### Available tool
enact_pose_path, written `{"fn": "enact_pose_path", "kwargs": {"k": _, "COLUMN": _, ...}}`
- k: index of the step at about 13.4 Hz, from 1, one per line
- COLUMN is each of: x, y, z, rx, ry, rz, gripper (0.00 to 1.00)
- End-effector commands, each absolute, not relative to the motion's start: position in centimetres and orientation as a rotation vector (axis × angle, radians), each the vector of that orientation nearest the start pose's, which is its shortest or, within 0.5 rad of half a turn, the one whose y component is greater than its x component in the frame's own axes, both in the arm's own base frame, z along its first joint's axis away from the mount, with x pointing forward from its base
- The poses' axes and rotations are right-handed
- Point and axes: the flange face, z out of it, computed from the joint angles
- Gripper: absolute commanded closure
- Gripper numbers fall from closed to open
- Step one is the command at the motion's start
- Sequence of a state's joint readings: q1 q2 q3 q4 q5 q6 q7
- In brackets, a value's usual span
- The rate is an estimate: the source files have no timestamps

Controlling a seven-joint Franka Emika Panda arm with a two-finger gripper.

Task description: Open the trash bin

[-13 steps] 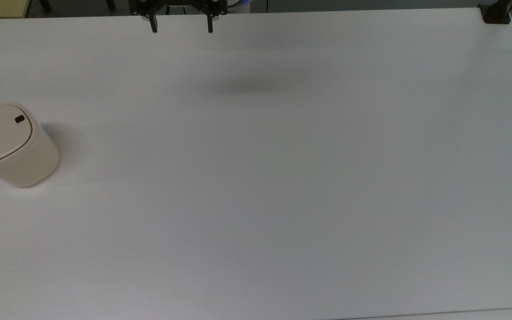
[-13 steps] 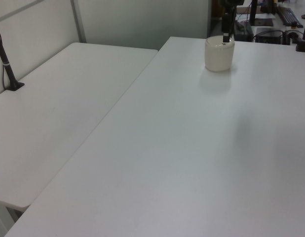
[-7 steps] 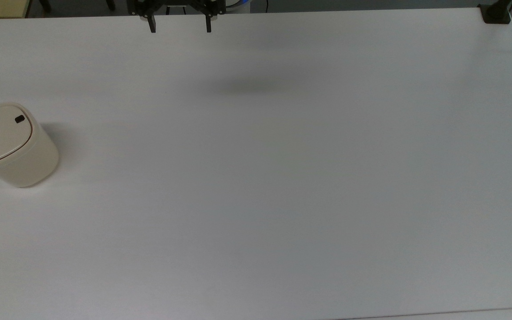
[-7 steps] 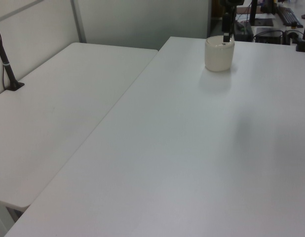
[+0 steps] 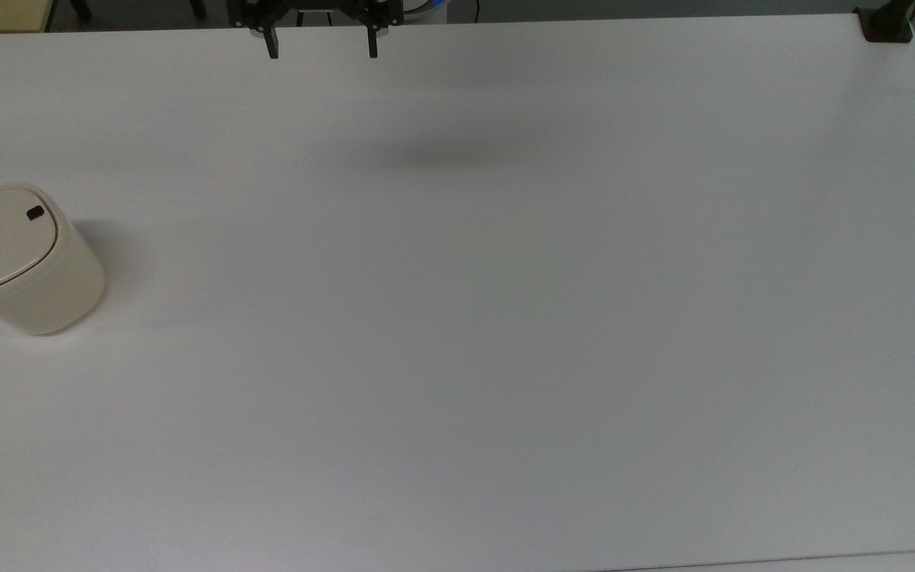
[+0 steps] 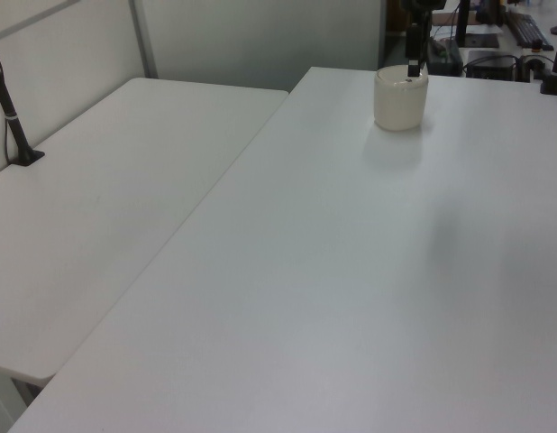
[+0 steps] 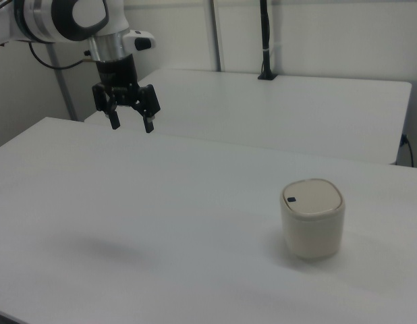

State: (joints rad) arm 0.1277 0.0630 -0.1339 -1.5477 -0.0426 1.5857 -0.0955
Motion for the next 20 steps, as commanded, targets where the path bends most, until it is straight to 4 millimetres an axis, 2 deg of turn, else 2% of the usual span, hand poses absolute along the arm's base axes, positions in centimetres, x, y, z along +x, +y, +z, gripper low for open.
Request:
{"fn": "enact_pose_path", "kwargs": {"k": 1, "x": 56.5, "y": -0.6, "z": 60.2, "rx": -3.197, "ry": -0.178, "rz": 0.072, "gripper": 0.00}}
{"fn": "enact_pose_path", "kwargs": {"k": 14, "x": 56.8, "y": -1.2, "z": 60.7, "rx": -3.199, "ry": -0.161, "rz": 0.050, "gripper": 0.00}}
{"fn": "enact_pose_path", "kwargs": {"k": 20, "x": 56.9, "y": -0.2, "z": 60.5, "rx": -3.194, "ry": -0.168, "rz": 0.058, "gripper": 0.00}}
